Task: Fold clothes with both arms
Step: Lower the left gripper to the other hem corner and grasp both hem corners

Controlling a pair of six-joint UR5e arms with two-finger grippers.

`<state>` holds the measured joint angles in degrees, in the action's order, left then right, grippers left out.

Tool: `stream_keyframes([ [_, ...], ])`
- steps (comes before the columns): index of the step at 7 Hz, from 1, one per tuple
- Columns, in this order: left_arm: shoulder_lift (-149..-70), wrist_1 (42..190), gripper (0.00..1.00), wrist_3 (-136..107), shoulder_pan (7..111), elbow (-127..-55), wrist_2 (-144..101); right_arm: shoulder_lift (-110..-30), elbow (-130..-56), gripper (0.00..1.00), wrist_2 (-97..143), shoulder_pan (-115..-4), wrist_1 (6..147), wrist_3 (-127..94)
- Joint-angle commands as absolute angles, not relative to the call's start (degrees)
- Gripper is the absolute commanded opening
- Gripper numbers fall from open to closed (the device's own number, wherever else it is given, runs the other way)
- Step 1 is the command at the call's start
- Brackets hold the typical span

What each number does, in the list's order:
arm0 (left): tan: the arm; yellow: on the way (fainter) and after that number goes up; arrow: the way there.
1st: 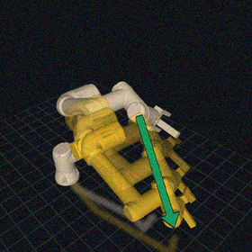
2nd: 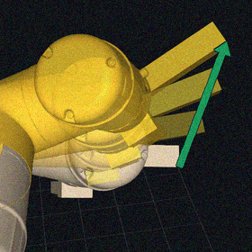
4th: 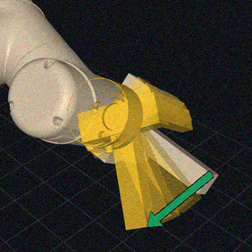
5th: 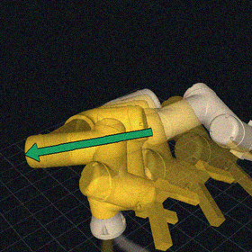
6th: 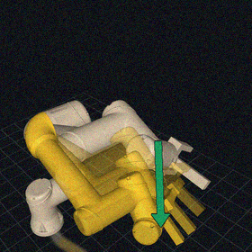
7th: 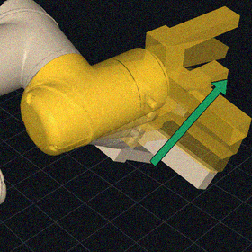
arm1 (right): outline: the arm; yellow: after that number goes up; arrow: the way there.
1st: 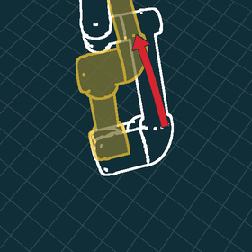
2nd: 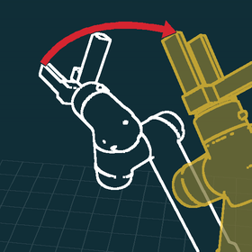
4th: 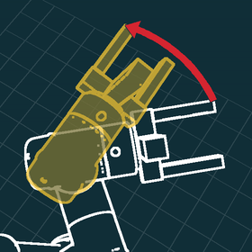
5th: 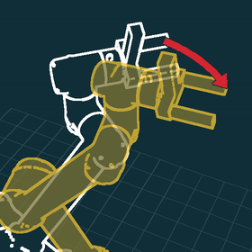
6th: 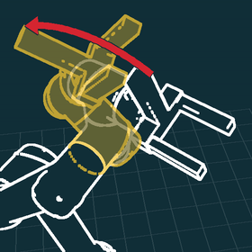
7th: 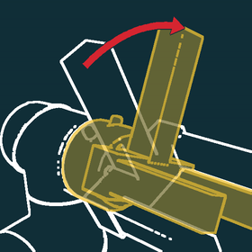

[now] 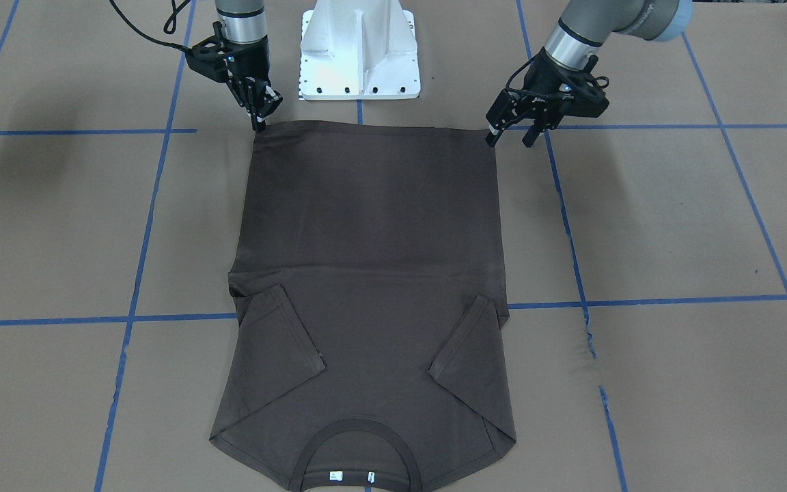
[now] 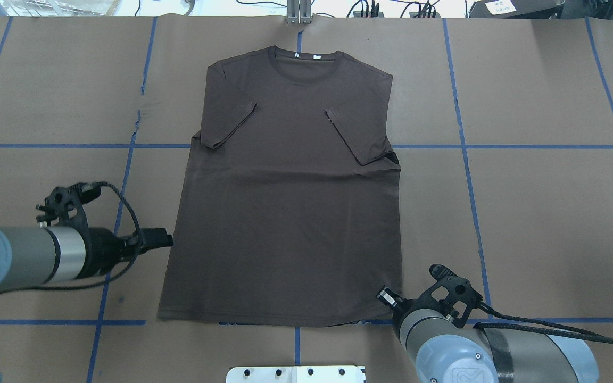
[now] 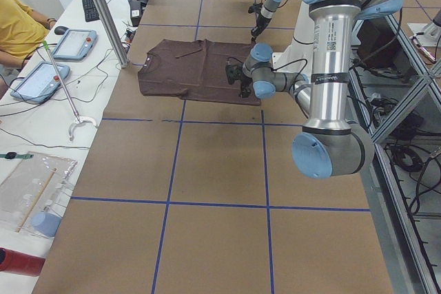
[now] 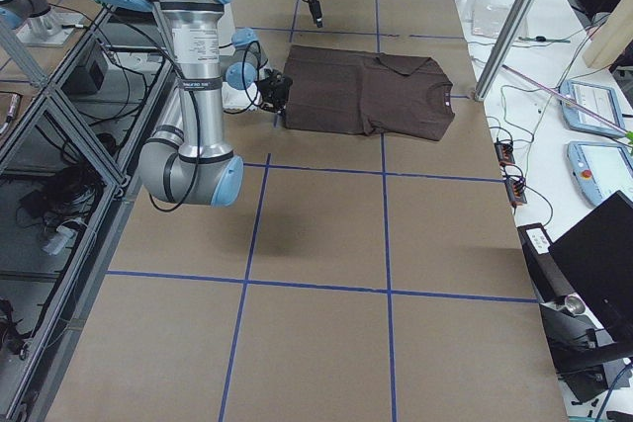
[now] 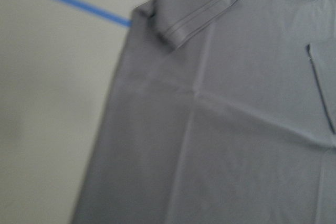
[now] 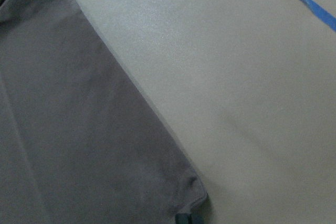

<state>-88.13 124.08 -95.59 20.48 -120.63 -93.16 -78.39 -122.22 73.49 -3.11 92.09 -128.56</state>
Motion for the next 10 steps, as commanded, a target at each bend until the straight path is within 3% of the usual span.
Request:
stream_keyframes([
  [1,-89.4,117.6,0.90,-99.5,14.5,-120.7,-88.6,-78.5,-122.0,0.00,73.5,-3.1,92.1,-128.5],
  [6,-91.2,116.9,0.78,-101.5,10.2,-116.5,-88.5,-77.8,-123.3,0.00,73.6,-3.5,96.9,-128.5],
  [9,-91.1,116.9,0.55,-101.5,10.1,-116.5,-88.6,-77.9,-123.4,0.00,73.6,-3.3,97.0,-128.5],
  [10,-90.9,116.9,0.53,-101.4,10.0,-116.5,-88.6,-77.8,-123.4,0.00,73.6,-3.3,97.0,-128.5],
])
